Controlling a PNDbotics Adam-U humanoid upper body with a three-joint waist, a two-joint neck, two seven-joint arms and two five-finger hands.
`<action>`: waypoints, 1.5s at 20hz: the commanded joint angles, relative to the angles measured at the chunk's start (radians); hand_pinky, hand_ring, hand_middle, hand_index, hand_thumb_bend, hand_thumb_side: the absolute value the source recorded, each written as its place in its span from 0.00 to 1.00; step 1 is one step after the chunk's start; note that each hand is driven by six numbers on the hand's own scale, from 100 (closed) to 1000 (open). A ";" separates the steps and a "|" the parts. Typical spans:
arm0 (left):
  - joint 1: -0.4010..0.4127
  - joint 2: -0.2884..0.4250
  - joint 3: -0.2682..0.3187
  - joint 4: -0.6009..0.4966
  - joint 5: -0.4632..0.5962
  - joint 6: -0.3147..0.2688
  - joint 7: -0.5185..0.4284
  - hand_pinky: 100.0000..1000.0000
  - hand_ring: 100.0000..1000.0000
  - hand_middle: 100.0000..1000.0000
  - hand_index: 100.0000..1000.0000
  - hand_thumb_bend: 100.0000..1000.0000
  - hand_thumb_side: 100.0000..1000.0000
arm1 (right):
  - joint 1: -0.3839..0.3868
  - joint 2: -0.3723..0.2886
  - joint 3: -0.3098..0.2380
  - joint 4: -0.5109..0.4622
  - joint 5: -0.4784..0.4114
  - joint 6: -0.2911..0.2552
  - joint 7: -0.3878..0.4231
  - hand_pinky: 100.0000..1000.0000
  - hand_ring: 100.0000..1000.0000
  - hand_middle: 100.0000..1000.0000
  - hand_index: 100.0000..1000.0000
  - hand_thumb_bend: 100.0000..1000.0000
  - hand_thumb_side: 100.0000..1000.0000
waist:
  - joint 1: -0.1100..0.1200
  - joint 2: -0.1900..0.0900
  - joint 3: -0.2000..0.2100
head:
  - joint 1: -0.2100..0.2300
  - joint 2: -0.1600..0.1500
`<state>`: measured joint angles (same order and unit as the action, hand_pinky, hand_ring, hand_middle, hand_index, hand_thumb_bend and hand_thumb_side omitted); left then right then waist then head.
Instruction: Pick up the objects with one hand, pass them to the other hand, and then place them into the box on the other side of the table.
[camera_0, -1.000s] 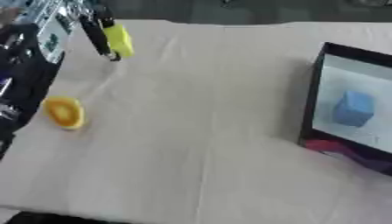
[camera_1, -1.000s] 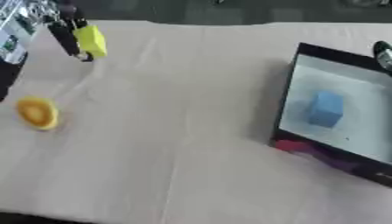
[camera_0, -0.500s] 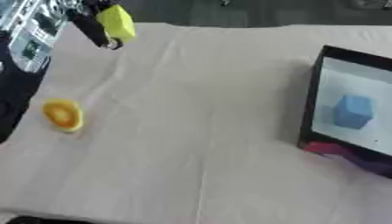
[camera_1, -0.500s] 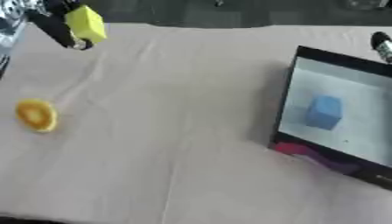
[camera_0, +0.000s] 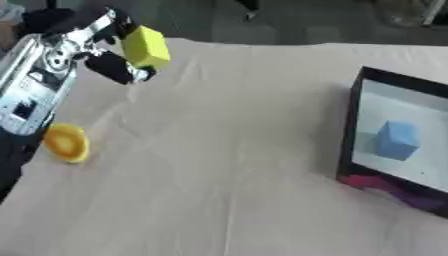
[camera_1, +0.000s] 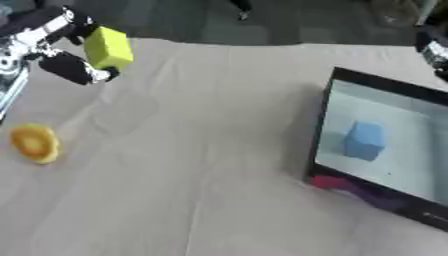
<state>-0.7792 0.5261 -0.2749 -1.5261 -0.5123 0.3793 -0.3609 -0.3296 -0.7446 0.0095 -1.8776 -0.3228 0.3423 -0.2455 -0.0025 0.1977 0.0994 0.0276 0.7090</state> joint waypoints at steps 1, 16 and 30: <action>-0.001 -0.014 0.000 -0.009 0.023 -0.028 0.056 0.71 0.68 0.57 0.43 0.00 0.05 | -0.032 -0.034 0.006 -0.052 -0.004 -0.003 0.022 0.95 1.00 0.89 0.89 0.25 0.39 | -0.015 -0.019 0.000 | -0.006 -0.014; 0.058 -0.140 -0.013 0.008 -0.047 -0.146 0.190 0.70 0.67 0.56 0.43 0.00 0.08 | -0.253 -0.024 0.179 -0.122 0.163 -0.032 0.333 0.94 1.00 0.91 0.90 0.33 0.36 | -0.034 -0.026 0.006 | -0.032 -0.005; 0.077 -0.204 -0.030 0.009 -0.067 -0.271 0.275 0.69 0.66 0.55 0.43 0.00 0.09 | -0.392 0.075 0.291 -0.122 0.288 -0.014 0.525 0.94 1.00 0.90 0.89 0.37 0.36 | -0.047 -0.029 0.007 | -0.043 -0.005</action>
<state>-0.6919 0.3207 -0.3062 -1.5059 -0.5673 0.1185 -0.0915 -0.7032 -0.6626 0.3014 -1.9850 -0.0509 0.3263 0.2658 -0.0384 0.1977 0.1064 -0.0121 0.7092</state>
